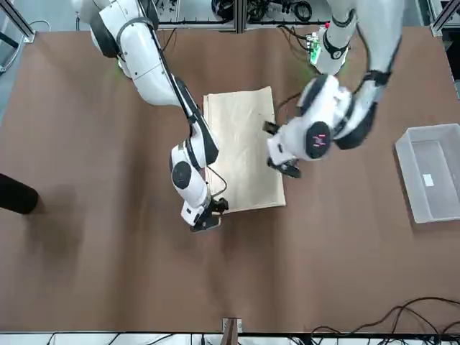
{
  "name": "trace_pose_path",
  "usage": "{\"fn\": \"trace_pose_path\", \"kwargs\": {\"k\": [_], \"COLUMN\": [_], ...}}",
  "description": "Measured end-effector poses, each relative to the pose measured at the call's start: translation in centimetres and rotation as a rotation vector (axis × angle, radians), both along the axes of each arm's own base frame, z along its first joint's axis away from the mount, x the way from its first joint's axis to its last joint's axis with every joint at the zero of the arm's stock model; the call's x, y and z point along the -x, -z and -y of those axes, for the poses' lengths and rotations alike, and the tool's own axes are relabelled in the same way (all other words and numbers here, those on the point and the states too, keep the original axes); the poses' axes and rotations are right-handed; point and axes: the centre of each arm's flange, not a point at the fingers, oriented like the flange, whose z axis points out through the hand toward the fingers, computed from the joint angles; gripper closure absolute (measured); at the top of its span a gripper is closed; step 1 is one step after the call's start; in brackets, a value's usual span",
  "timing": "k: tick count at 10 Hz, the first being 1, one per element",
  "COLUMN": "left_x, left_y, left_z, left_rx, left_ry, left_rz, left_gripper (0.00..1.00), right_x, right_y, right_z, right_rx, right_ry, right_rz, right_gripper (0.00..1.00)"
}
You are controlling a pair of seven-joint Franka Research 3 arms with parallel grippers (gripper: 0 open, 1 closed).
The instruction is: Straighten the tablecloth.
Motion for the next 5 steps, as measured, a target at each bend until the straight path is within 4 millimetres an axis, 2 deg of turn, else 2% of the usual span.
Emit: {"fn": "trace_pose_path", "kwargs": {"k": [2,3,5], "left_x": [-3.4,-4.4,-4.5], "left_y": [-3.6,-5.7,-9.9], "left_z": [-4.6,-6.7,-9.1], "left_rx": [0.021,0.027,0.001], "left_ry": [-0.094,-0.133,-0.163], "left_rz": [0.073,0.113,0.206], "left_gripper": [0.00,0.00,0.00], "right_x": [-1.0,-1.6,-3.2], "right_y": [-1.1,-1.9,-4.0], "right_z": [1.0,1.8,3.6], "right_rx": [-0.001,0.002,-0.006], "right_ry": [0.012,0.018,0.039], "right_rz": [-0.019,-0.045,-0.062], "right_gripper": [0.07,0.07,0.04]}}
